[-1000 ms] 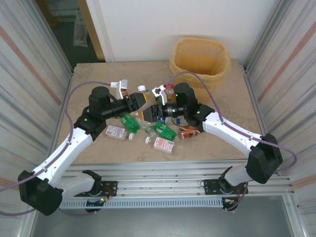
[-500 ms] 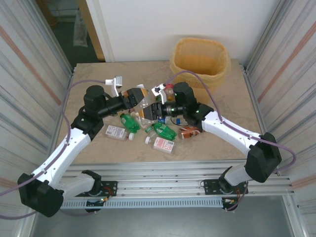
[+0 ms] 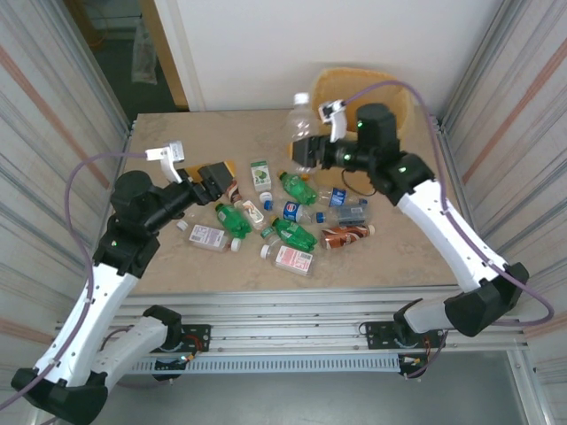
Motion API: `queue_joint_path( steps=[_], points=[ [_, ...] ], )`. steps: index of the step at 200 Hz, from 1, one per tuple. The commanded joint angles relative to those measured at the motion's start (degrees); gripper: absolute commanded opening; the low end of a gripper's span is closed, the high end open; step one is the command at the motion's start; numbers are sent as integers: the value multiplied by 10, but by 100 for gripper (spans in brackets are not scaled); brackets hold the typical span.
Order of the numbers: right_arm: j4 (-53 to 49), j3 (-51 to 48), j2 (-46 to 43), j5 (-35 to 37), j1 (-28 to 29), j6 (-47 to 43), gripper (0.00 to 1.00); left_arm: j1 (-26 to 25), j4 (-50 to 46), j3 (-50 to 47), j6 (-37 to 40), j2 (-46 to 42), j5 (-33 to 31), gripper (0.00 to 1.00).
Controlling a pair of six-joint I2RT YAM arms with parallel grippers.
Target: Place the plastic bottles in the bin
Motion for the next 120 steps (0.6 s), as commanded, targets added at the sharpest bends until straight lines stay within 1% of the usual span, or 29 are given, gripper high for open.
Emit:
queue_joint_path(
  steps=[1,23,45,83,120],
  points=[
    [-91,63,2,35,-56,-26,42,4,-25,-14,29,-7,-36,99],
    [-104,116,38,25,-111,-16,42,5,-30,-20,34,-9,-41,99],
    [-124,181,88,25,-145,-17,42,5,-42,-24,39,-11,-52,99],
    [-165,306,192,56,-174,-23,42,6,-66,-29,47,-18,-69,99],
    [-221,420,296,103,-181,-36,43,6,-87,-29,56,-26,-88,99]
  ],
)
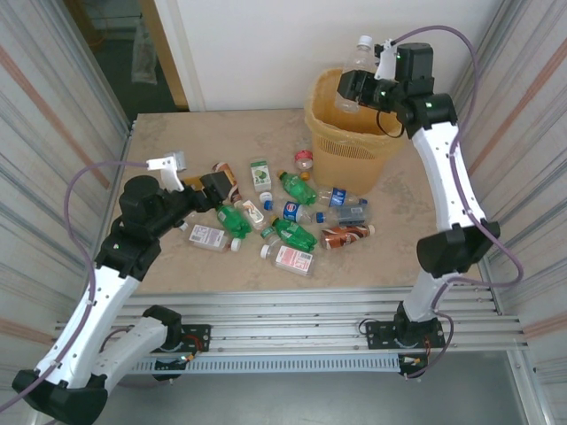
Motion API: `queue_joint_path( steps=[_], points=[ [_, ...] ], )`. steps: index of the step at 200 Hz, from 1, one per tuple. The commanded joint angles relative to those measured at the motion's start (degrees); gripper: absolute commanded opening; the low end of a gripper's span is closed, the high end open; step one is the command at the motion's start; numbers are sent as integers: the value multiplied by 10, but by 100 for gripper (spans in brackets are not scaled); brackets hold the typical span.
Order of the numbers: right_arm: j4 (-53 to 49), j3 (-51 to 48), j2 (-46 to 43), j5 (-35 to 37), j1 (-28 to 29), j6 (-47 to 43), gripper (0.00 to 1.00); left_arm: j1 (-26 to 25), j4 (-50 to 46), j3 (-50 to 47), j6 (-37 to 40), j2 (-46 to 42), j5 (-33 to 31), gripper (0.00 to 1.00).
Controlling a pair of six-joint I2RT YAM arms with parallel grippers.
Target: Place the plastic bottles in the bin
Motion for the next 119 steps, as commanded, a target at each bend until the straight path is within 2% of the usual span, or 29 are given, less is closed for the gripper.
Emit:
queue_joint_path(
  steps=[1,35,91,119],
  points=[
    [-56,73,51,41,-4,-27,43,6,-17,-4,21,-16,-22,99],
    [-96,141,122,46,-4,-35,44,7,-24,-8,30,-18,-35,99],
    [-127,142,164,35,-2,-42,47,7,-44,-11,43,-14,-65,99],
    [-144,142,174,29,1,-50,51,8,-45,-13,44,-7,-67,99]
  ],
)
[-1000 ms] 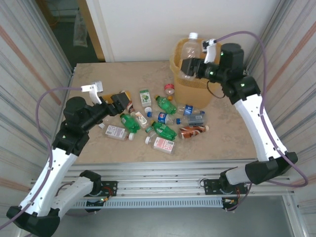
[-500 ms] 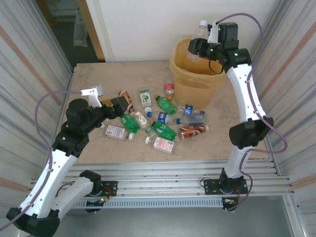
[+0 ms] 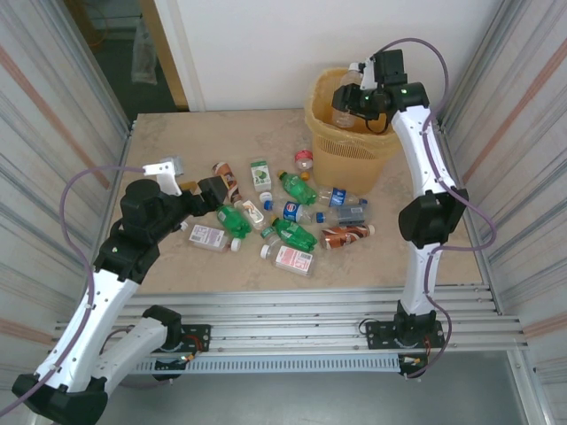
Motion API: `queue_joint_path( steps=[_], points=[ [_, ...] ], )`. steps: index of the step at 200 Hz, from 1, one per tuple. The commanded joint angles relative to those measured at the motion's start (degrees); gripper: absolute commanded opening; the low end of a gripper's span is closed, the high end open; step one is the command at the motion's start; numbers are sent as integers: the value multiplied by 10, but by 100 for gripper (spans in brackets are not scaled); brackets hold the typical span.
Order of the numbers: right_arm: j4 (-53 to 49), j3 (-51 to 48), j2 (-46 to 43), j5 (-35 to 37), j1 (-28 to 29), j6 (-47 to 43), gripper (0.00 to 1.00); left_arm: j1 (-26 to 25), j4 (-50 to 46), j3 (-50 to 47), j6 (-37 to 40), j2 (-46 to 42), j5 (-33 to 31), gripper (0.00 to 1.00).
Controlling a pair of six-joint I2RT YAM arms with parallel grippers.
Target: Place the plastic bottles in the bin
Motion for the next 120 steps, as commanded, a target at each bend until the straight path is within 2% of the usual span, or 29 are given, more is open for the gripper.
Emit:
queue_joint_path(
  steps=[1,66,120],
  points=[
    [-26,21,9,-7,4,-25,51,4,-4,-5,16,4,-14,99],
    [-30,22,22,-7,8,-36,70,4,-14,-11,17,9,-26,99],
    [-20,31,12,-17,1,-37,75,4,-32,-11,10,12,-42,99]
  ],
)
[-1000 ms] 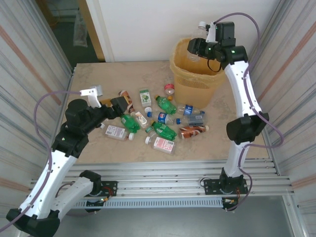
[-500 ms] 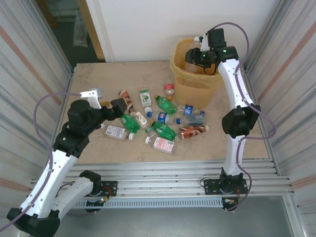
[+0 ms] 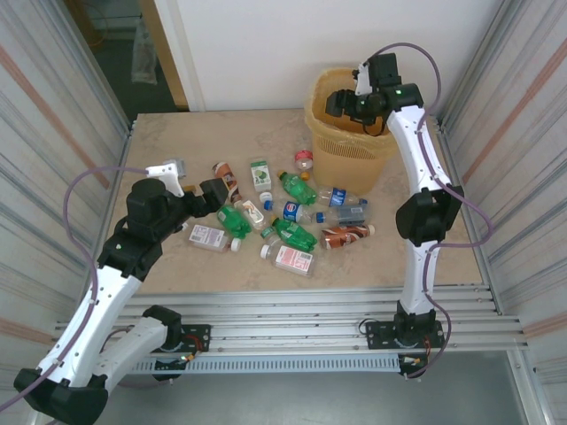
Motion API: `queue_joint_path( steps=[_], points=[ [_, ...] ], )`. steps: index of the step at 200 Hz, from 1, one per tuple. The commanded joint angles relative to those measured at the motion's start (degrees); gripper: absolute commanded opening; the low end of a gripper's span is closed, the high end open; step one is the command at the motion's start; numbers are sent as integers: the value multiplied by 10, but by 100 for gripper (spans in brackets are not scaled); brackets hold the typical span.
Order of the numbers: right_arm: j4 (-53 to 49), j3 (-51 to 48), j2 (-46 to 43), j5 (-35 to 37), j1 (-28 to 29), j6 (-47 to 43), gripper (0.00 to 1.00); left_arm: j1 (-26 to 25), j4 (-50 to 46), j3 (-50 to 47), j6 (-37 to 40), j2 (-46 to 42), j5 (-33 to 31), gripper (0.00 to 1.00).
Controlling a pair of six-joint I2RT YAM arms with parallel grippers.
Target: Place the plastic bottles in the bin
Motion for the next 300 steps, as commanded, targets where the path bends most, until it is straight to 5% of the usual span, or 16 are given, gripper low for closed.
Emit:
queue_joint_path(
  steps=[1,79,133,228,300],
  points=[
    [0,25,-6,-13,-5,-9,75,4,-16,-4,6,0,-19,99],
    [-26,40,-65,16,-15,-44,90,4,-85,-11,-32,5,-80,99],
    [-51,7,-120,66,-15,-56,100,5,-123,-46,-125,14,-132,99],
    [-35,-224,-283,219,14,-20,98,5,-158,-95,-316,80,-191,96],
    [-8,-328,-351,267,39,-15,98,16,-121,-113,-363,164,-182,95]
  ],
)
